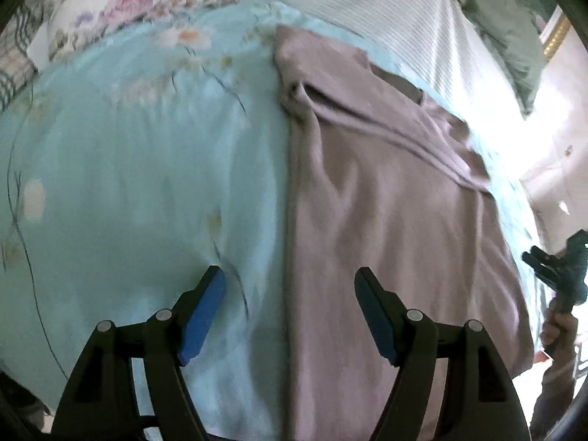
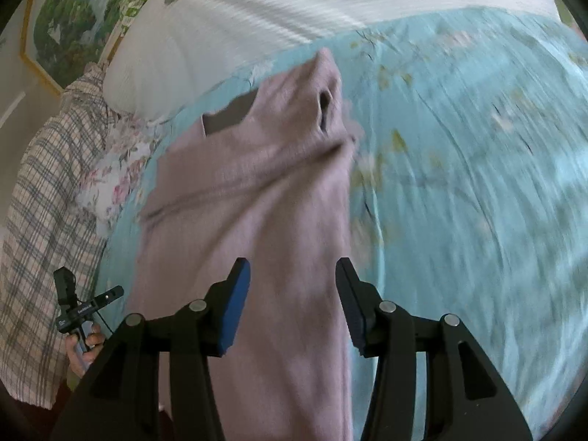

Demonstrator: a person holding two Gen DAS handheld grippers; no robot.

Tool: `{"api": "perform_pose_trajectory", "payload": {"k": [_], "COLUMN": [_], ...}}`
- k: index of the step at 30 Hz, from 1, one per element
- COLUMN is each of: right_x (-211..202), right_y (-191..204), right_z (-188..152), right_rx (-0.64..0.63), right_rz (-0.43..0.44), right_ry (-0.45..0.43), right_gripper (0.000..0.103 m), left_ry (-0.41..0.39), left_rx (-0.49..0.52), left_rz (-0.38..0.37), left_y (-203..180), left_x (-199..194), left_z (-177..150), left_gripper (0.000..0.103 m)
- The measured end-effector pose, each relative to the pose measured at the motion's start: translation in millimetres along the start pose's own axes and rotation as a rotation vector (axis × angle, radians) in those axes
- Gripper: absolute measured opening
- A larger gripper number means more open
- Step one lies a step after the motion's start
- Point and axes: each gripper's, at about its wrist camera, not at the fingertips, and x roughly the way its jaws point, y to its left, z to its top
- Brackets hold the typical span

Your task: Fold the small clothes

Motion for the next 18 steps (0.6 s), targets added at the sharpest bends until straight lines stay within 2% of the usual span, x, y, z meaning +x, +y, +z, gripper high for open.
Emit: {"api": "perform_pose_trajectory", "payload": {"k": [3,6,9,10,11,14,18], "right_x": [-13.8,-22.9,-26.6,-23.5,-22.1,-30.4,-35.8], "right_y": [-7.1,-17.4,-25.0,-25.2,-22.6,-8.3,-4.5], "right_z": [-21.8,-44.6,-69.9,-81.7,-90.2,-112.2,-125.4], "right_rx": [-0.015,0.013,0.056,0.065,0.056,-0.028,-0.049], "right_rz": [-0.016,0.000,0.113,0.193,0.230,0.275,0.313], "right_ry": [0.015,0.040,0.086,0.132,0.159,0.178,0.183], "right_gripper": [0.058,0.058,0.058,0.058,0.058,0.058,0.058], "left_ry": [0.006,0.015,0.025,0.037,0.041,0.068,0.132], "left_rx": [0.026,0.060,0.098,0.124,0.139,0.209,0.147], "left_rz": [-0.033,-0.074,-0.113,-0.145,-0.154,-0.164,-0.182], "left_y": [-7.1,-16.6,-25.5,-28.6,-31.3,-38.0,-17.2], "left_x": [-8.1,-15.6,-20.7,-24.9,-27.0,-36.2,-33.2], "left_z": [-24.8,-53.4,-74.7,-86.1,-91.6,-114.2,-134.5], "left_gripper": [0.078,0.082,0.082,0.081,0.081,0.081,0.081]}}
